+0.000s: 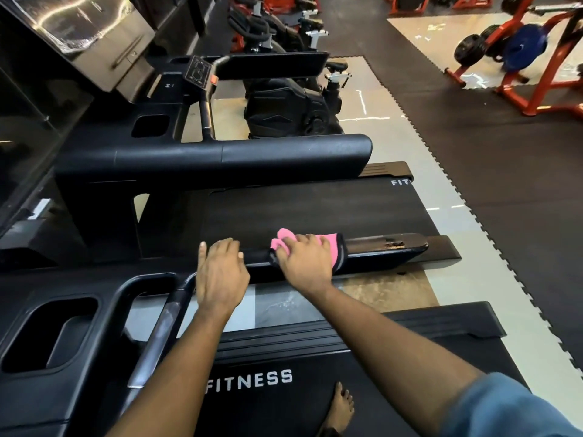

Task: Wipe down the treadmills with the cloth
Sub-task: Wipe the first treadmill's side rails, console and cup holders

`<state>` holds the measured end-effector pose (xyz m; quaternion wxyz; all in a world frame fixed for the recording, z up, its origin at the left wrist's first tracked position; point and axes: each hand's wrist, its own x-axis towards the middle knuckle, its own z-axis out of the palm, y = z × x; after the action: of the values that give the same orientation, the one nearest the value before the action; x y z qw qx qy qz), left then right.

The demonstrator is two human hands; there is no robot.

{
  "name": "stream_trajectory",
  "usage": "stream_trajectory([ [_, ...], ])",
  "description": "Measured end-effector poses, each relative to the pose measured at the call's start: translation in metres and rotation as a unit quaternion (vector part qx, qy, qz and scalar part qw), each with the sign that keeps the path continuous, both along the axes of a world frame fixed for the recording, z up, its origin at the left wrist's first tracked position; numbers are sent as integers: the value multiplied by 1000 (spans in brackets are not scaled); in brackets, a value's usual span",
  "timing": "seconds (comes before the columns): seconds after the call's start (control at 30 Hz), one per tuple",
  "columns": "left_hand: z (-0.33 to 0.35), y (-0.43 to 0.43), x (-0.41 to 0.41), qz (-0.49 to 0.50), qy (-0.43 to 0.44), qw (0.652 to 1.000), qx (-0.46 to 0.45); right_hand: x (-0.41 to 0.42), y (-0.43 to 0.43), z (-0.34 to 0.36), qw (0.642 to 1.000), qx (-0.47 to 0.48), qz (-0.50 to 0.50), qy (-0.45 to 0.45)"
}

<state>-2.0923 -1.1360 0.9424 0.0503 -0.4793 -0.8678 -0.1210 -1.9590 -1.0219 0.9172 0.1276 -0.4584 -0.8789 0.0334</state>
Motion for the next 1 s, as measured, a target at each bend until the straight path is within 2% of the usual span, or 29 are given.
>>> stream_trajectory([
  [0.13, 3, 24, 24, -50, -13, 999, -16, 50, 40, 0, 999, 1, -52, -12],
  [0.3, 8, 32, 25, -47, -3, 998, -36, 109, 81, -2, 994, -5, -108, -33],
  [0.47, 12, 27, 22, -48, -53, 997, -22, 146, 109, 7, 986, -41, -157, -41],
  [0.57, 13, 23, 19, -54, -66, 996, -17, 147, 120, 19, 975, -104, -191, -54],
  [0.67, 14, 20, 15, -62, -73, 995, -24, 146, 140, 30, 936, -223, -259, -80],
  [0.73, 13, 20, 15, -64, -82, 994, -18, 144, 145, 31, 922, -250, -287, -75],
  [0.8, 13, 22, 16, -55, -84, 995, -17, 142, 137, 23, 936, -199, -281, -70],
  [0.9, 10, 29, 22, -51, -55, 997, -10, 153, 105, 1, 972, -80, -222, 2],
  [1.0, 10, 35, 27, -61, -27, 998, -3, 164, 106, -1, 980, -40, -195, 7],
])
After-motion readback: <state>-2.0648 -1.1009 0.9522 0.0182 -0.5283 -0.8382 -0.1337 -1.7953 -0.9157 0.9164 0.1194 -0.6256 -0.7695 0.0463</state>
